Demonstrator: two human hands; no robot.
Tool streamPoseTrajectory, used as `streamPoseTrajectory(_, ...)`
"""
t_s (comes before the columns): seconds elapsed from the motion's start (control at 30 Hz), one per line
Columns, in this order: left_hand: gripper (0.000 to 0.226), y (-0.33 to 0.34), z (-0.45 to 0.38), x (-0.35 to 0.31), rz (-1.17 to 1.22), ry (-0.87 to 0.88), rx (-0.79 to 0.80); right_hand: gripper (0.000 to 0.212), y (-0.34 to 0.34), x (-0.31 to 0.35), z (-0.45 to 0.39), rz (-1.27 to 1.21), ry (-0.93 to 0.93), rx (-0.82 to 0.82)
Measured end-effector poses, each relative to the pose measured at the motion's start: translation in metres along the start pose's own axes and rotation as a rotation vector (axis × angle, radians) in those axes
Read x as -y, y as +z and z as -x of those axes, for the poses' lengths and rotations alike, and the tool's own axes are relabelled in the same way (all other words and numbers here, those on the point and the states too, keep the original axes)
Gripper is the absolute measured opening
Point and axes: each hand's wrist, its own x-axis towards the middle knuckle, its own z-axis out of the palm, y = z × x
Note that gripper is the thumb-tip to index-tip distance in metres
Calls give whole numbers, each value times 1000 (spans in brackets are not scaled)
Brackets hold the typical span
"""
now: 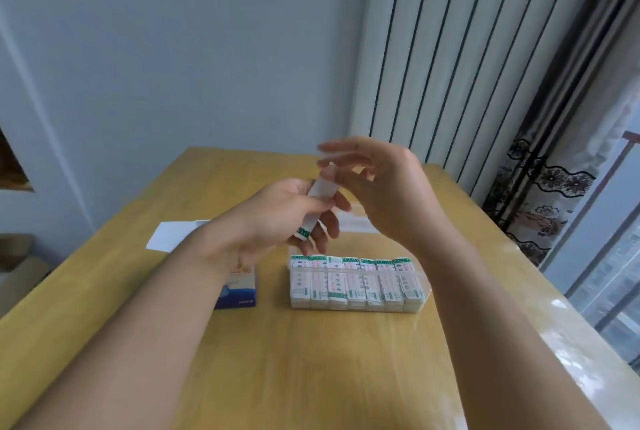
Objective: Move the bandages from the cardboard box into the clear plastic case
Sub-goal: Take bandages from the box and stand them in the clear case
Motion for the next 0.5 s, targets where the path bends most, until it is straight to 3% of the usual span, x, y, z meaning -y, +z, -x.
streamPoseTrajectory(0.1, 22, -27, 5, 10, 18, 66, -283, 24, 6, 7, 2, 34, -39, -88)
streamPoseTrajectory(0.17, 24, -54, 10, 24, -11, 89, -496, 19, 16, 15, 5, 56, -25, -64)
streamPoseTrajectory(0.23, 24, -77, 13, 39, 19, 77, -618, 16, 36, 24, 8, 99, -21, 71)
streamPoseTrajectory(0.37, 23, -88, 12, 55, 173, 60, -715, 19, 85, 36, -1, 258, -31, 324)
streamPoseTrajectory(0.5, 22, -88, 8, 57, 170, 65, -744, 23, 103, 53, -23, 475, 21, 721)
